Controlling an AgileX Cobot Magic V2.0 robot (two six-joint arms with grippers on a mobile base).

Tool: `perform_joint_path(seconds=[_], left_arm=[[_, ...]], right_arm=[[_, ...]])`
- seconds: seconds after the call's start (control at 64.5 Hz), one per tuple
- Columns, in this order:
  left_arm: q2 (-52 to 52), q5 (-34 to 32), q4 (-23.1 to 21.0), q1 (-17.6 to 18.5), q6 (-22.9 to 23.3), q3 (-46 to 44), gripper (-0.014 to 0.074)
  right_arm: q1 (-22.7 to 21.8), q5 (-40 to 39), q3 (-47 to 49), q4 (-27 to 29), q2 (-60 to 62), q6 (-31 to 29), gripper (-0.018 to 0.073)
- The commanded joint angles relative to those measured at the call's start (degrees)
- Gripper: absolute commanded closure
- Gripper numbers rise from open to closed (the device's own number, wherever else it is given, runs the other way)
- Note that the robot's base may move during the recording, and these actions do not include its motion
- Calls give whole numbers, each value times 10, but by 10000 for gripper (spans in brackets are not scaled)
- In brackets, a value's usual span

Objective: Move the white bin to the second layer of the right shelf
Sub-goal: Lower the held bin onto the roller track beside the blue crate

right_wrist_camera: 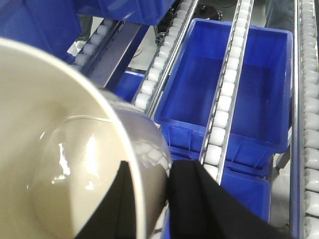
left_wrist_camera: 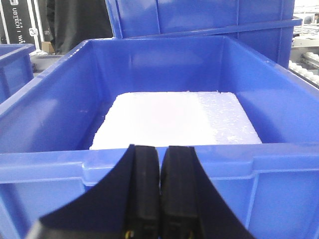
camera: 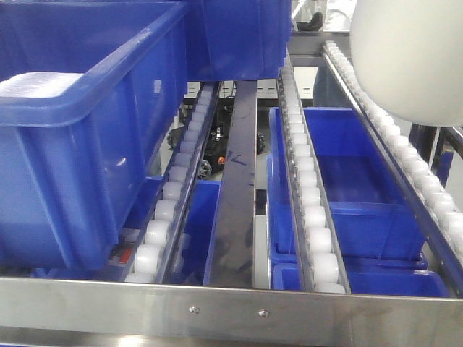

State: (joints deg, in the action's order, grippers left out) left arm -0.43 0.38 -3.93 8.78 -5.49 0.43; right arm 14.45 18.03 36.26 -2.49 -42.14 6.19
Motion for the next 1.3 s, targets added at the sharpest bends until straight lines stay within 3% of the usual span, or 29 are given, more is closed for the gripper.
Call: perform_joint_path(seconds=[0.0, 1.286], left_arm=[[-8, -50, -3, 0, 4, 19, 512], [-8, -50, -3, 0, 4, 19, 512]], right_arm=[[-4, -57, 19, -2, 6, 0, 503], [-4, -57, 19, -2, 6, 0, 503]])
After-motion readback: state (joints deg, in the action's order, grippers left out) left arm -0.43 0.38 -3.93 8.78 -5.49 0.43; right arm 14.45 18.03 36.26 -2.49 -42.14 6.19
